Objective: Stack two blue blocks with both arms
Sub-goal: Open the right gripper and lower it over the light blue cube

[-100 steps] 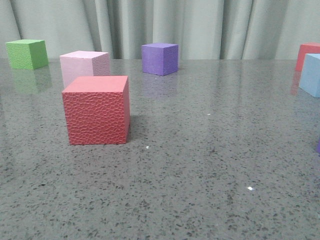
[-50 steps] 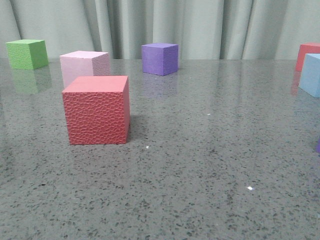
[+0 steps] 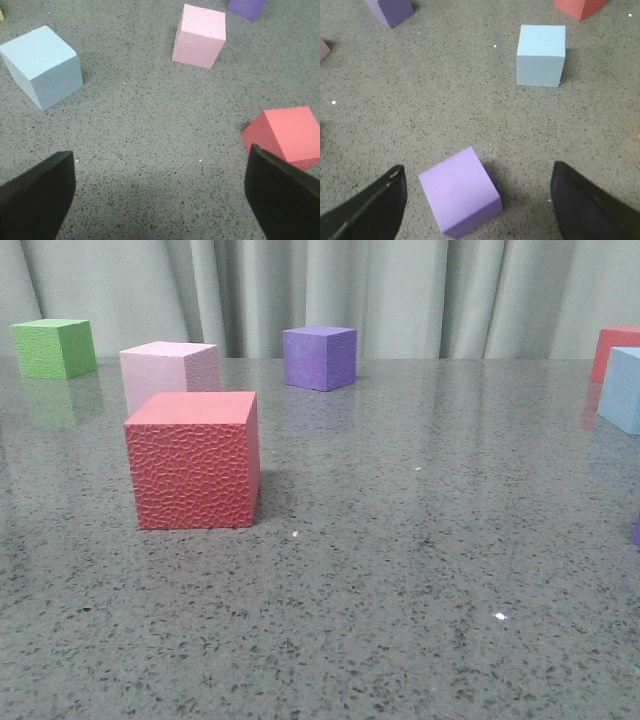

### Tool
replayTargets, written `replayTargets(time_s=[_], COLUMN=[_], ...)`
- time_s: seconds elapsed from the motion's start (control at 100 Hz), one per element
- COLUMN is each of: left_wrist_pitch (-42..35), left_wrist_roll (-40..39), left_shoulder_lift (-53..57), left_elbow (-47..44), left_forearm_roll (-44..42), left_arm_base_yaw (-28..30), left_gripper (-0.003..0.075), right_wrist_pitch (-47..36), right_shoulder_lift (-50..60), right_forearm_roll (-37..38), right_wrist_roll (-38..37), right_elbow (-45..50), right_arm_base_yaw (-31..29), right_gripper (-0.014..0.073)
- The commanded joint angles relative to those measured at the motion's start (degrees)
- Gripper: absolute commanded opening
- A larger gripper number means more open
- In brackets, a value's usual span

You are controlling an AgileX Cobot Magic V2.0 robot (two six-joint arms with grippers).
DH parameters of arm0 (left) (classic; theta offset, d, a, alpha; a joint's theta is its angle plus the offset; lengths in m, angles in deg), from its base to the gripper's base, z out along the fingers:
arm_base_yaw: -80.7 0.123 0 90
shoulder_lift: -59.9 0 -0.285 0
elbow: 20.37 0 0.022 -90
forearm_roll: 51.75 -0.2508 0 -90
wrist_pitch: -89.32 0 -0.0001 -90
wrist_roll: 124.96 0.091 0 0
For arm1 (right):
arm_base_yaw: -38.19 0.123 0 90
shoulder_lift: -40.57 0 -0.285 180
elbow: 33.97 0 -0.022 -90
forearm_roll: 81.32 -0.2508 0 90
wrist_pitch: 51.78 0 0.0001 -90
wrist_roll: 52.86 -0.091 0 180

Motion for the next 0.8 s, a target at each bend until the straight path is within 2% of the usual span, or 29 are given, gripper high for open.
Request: replayTargets(time_s=[0.0,0.39,0.79], left_wrist_pitch=[-3.13,-2.90,-2.90], left_wrist_roll=[-0.32,-0.32,-0.32], left_shoulder_lift=[-0.29,-0.29,-0.29], left_elbow=[2.06,2.06,2.06], left_forearm_roll=[0.55,0.55,0.55], left_arm_base_yaw=[0.10,0.10,0.10], left_gripper=[0.0651,0.0651,0.0651], right_wrist_pitch=[-4.42,-4.18,-2.47], right_shoulder_lift=[-4.24,-24.39,-40.68], right_forearm_roll=[0.99,4.82,4.99], right_wrist_roll=[-1.02,-3.66,-3.88], right_elbow=[-4.10,-17.89,-28.01], right_arm_base_yaw=[-0.42,-0.62,-5.61], right_gripper=[0.0591,0.0591,0.0591])
